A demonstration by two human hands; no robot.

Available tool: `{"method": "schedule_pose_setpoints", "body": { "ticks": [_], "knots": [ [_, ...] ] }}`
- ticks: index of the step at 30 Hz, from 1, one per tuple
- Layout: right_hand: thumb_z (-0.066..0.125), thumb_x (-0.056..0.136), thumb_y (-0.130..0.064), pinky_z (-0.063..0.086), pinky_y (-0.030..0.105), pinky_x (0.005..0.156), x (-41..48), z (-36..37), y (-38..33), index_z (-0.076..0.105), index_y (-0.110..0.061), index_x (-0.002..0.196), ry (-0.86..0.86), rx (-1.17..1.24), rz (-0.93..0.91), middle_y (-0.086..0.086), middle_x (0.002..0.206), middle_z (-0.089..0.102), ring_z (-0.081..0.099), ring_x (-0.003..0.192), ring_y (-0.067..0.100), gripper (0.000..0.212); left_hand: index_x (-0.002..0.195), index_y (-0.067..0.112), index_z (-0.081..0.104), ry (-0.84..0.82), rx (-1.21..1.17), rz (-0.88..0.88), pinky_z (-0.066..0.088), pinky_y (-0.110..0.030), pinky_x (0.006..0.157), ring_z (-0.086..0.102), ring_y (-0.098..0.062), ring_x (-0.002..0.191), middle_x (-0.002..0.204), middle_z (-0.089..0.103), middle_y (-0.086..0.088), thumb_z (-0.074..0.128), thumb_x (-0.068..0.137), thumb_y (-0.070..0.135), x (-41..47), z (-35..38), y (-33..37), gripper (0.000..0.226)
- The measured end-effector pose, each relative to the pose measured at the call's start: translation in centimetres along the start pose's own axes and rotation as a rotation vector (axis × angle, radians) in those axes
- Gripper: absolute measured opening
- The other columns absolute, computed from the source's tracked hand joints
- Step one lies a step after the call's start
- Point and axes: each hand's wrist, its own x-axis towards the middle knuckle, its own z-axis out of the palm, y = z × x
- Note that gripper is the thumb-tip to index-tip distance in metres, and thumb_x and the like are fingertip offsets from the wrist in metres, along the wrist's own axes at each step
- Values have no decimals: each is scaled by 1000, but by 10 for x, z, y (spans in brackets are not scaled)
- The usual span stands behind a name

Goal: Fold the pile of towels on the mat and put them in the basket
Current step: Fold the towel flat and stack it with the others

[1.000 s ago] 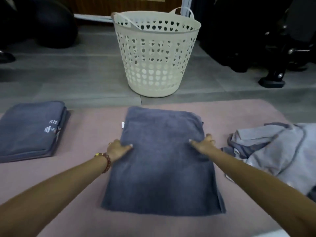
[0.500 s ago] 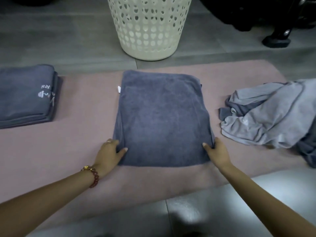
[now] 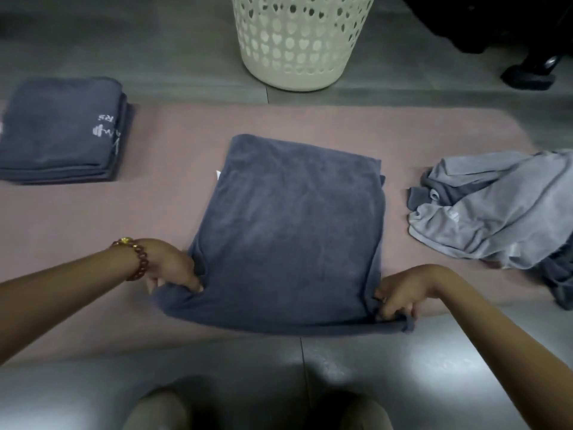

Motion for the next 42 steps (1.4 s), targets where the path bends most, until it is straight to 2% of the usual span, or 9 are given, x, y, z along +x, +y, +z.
{"method": "schedule_pose_setpoints", "body": {
  "ticks": [3, 7, 10, 14, 20, 27, 33, 36, 42],
  "knots": [
    [54, 93, -34, 49, 20, 61, 2, -28, -1, 57, -16, 87, 87, 18, 49, 0, 79, 62, 62, 64, 11, 19, 99, 7, 56, 156, 3, 52, 50, -20, 53, 63, -11, 58, 77, 64, -3, 44, 96, 38, 6, -19, -5, 33],
    [52, 94, -33, 44, 26, 56, 34, -89, 2, 55, -8, 73, 840, 398, -82, 9, 70, 59, 56, 65, 25, 33, 93, 5, 56, 835, -184, 293, 44, -30, 82, 59, -29, 94, 99, 61, -12, 55, 92, 25, 23, -70, 0, 20],
    [56, 92, -21, 44, 35, 86, 55, -131, -7, 54, -3, 111, 1192, 580, -212, 21, 109, 58, 56, 100, 34, 26, 107, -1, 59, 975, -455, 464, 42, -32, 92, 59, -33, 106, 113, 61, -19, 57, 88, 5, 33, -109, 17, 20],
    [49, 94, -15, 27, 41, 108, 67, -181, -18, 35, -15, 141, 1280, 316, -194, 16, 146, 30, 32, 131, 38, 49, 131, -4, 47, 1072, -463, 533, 20, -25, 110, 35, -31, 134, 141, 40, -22, 50, 88, -6, 53, -157, 41, 42],
    [48, 95, -29, 18, 46, 112, 96, -228, -28, 19, -27, 148, 1156, 17, -45, 8, 151, 26, 23, 138, 32, 60, 140, 17, 41, 1049, -476, 442, 21, -40, 114, 31, -27, 137, 146, 39, -9, 59, 89, 18, 105, -208, 67, 54],
    [67, 80, -39, 21, 39, 102, 71, -242, -31, 63, -23, 105, 1329, -196, 71, 9, 117, 50, 39, 116, 31, 30, 79, 21, 61, 1271, -354, 374, 31, -35, 87, 39, -29, 106, 95, 48, -8, 76, 70, 12, 99, -218, 80, 20],
    [72, 76, -6, 34, 17, 54, 48, -194, -7, 44, -18, 64, 1583, 539, -546, 1, 64, 51, 49, 58, 2, 33, 58, 16, 38, 1192, -709, 787, 43, -18, 65, 57, -18, 78, 71, 57, -3, 63, 72, -18, 78, -200, 57, 45],
    [69, 80, 1, 38, 4, 57, 38, -162, 3, 57, -12, 77, 1583, 879, -707, -13, 61, 59, 52, 57, -10, 17, 67, 16, 45, 1176, -901, 856, 45, -11, 61, 55, 6, 59, 70, 55, -3, 64, 75, -16, 56, -183, 49, 39],
    [49, 97, -15, 46, 14, 53, 10, -118, 9, 56, -18, 78, 1371, 1288, -850, -10, 60, 58, 54, 55, -2, 20, 82, 11, 59, 1132, -1092, 930, 48, -20, 62, 55, -10, 69, 80, 59, -7, 54, 94, 11, 9, -161, 42, 13]
  ]
}}
